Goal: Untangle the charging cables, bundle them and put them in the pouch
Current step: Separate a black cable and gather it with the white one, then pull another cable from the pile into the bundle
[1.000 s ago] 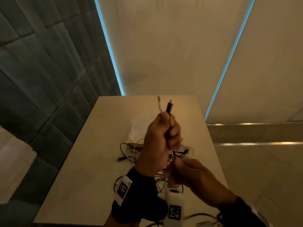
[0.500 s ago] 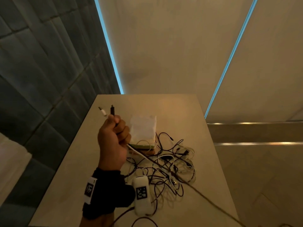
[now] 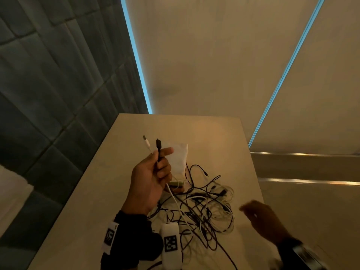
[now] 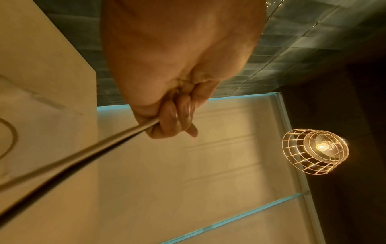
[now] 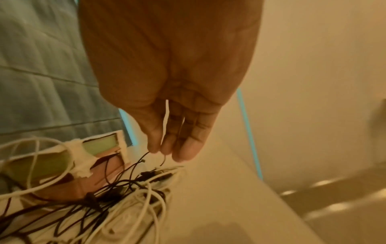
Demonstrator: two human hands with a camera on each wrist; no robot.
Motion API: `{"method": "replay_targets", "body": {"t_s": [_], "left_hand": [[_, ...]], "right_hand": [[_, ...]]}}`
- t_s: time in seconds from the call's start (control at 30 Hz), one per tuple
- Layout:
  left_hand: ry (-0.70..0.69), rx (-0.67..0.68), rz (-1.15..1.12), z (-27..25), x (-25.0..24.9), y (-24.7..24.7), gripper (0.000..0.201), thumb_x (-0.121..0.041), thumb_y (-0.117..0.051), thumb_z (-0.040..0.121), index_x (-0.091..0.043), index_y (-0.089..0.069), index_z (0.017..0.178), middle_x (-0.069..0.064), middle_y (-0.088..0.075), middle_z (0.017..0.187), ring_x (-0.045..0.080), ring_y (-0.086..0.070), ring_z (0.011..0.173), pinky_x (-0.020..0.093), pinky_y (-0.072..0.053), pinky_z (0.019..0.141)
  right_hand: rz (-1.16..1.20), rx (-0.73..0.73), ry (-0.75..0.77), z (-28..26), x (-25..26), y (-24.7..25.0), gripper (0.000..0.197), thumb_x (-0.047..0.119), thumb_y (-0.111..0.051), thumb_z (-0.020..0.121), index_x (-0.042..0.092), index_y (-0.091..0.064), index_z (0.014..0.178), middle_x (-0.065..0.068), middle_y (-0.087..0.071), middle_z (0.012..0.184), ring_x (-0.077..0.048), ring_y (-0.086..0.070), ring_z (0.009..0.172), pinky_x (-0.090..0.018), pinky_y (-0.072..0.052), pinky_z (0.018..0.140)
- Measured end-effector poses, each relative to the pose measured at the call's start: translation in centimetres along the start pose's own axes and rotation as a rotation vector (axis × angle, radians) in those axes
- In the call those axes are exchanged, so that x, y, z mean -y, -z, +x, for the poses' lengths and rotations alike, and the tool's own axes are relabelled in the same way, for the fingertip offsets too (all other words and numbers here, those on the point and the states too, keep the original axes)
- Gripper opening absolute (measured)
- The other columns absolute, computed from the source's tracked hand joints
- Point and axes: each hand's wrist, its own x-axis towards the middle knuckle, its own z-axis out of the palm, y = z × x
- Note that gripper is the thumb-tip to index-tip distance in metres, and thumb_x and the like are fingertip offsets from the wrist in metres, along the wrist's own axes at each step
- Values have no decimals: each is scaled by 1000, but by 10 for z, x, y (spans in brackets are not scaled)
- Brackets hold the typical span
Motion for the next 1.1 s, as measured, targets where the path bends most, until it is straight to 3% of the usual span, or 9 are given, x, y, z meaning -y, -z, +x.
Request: {"method": "replay_targets", "body": {"t_s": [0.07,0.13,0.33,0.5,0.67,0.8,0.87,1.0,1.1], "left_hand": [[7,-3,49,1,1,-4,39,-22,-35,101,2,-61,116,-3,-39,64,8,-33,51,21,-30,48],[-10,-6,93,2,2,-6,37,-18,-35,101,4,-60,118,-1,-42,68,8,-38,53,20,-34,47],[-57,2,230,-2,0,-12,27,-17,-41,99,-2,-62,103,4,-53,72,13,-46,52,23,-45,44],[-69,-10,285,1,5,-5,24,-20,-40,100,-6,-59,100,2,-49,62,10,-34,43,20,-33,41],[-83,-53,305,5,12,-1,25,-18,-37,102,-7,-59,95,-1,-46,59,10,-32,46,22,-26,46],[-61,-93,322,11,20,-3,26,-15,-36,101,-7,-59,91,-2,-40,58,8,-28,46,23,-21,47],[-54,-85,352,14,25,-7,25,-14,-37,101,-7,-59,92,-2,-36,59,8,-27,45,23,-20,45],[-50,-112,547,23,39,-16,20,-19,-45,99,-11,-63,98,-3,-33,58,8,-28,45,21,-25,43],[-97,-156,732,29,52,-18,20,-36,-51,96,-24,-67,100,-4,-44,60,13,-41,52,29,-40,51]], "right_hand": [[-43,33,60,51,10,-5,32,1,-51,91,21,-72,103,3,-65,102,-13,-62,94,-27,-52,83],[-92,84,17,83,17,-14,42,-7,-47,85,20,-71,106,0,-63,107,-19,-61,99,-28,-51,84],[-256,242,-34,111,10,-40,37,4,-51,87,26,-65,113,2,-53,115,-23,-59,102,-32,-49,74],[-395,225,35,108,3,-48,15,19,-52,92,18,-57,105,-2,-48,118,-26,-49,107,-36,-40,64],[-412,284,108,109,23,-20,18,26,-52,94,17,-52,109,0,-52,103,-26,-50,105,-30,-33,76],[69,139,110,115,47,14,11,22,-70,85,19,-60,86,1,-62,88,-19,-58,83,-22,-42,66],[363,39,99,114,64,25,13,14,-73,83,21,-62,79,-1,-67,82,-18,-63,79,-28,-51,73],[965,-15,52,102,116,39,10,8,-57,94,-1,-62,98,-22,-68,82,-37,-67,75,-43,-59,73],[1129,-51,51,92,155,41,15,12,-54,97,-2,-57,102,-19,-59,72,-30,-58,60,-38,-54,57]]}}
